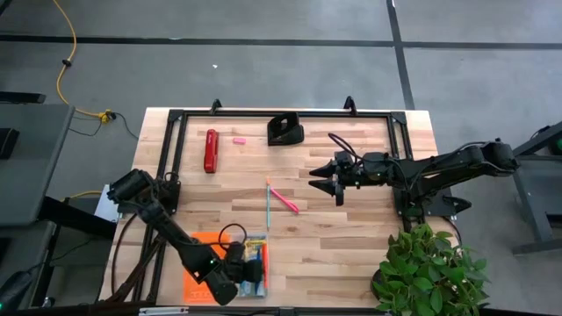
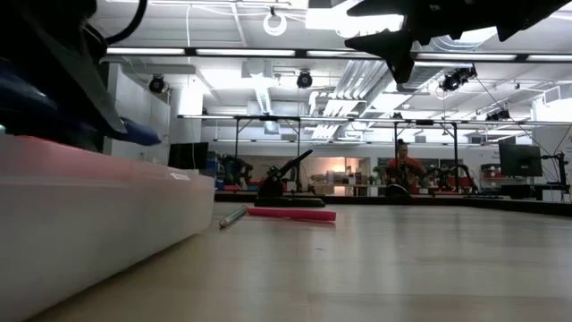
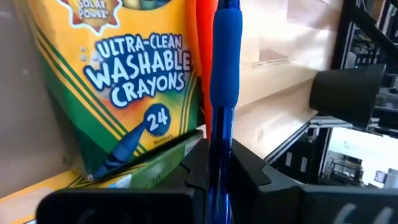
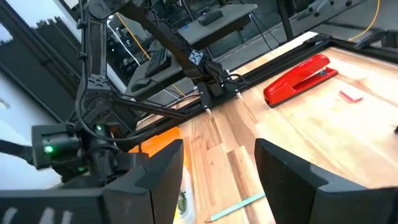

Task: Pack school essentials
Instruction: Put the blue pen into the supply box

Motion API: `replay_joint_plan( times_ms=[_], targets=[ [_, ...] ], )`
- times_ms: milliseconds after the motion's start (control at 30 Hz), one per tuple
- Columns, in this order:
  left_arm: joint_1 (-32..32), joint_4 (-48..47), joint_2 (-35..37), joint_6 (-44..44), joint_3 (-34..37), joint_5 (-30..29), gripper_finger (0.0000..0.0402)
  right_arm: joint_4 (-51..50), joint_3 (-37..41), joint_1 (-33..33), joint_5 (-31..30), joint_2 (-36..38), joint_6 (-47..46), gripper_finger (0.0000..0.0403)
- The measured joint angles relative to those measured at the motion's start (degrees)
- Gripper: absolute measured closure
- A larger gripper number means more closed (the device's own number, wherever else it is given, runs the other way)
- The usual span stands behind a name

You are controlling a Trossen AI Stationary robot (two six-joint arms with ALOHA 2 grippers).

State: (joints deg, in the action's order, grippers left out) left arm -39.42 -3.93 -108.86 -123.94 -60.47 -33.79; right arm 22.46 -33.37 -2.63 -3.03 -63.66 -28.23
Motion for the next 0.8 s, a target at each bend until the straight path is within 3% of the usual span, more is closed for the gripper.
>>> replay_joint_plan(
  times_ms=[300,800],
  targets=[
    [0.8,0.3,0.0,0.0,0.0,0.6,0.0380,0.0,0.0,0.0,0.0,0.0,-0.3,0.0213],
    [0.8,0.3,0.0,0.0,0.0,0.5,0.0319,0.0,0.0,0.0,-0.1,0.0,0.2,0.0213]
  ],
)
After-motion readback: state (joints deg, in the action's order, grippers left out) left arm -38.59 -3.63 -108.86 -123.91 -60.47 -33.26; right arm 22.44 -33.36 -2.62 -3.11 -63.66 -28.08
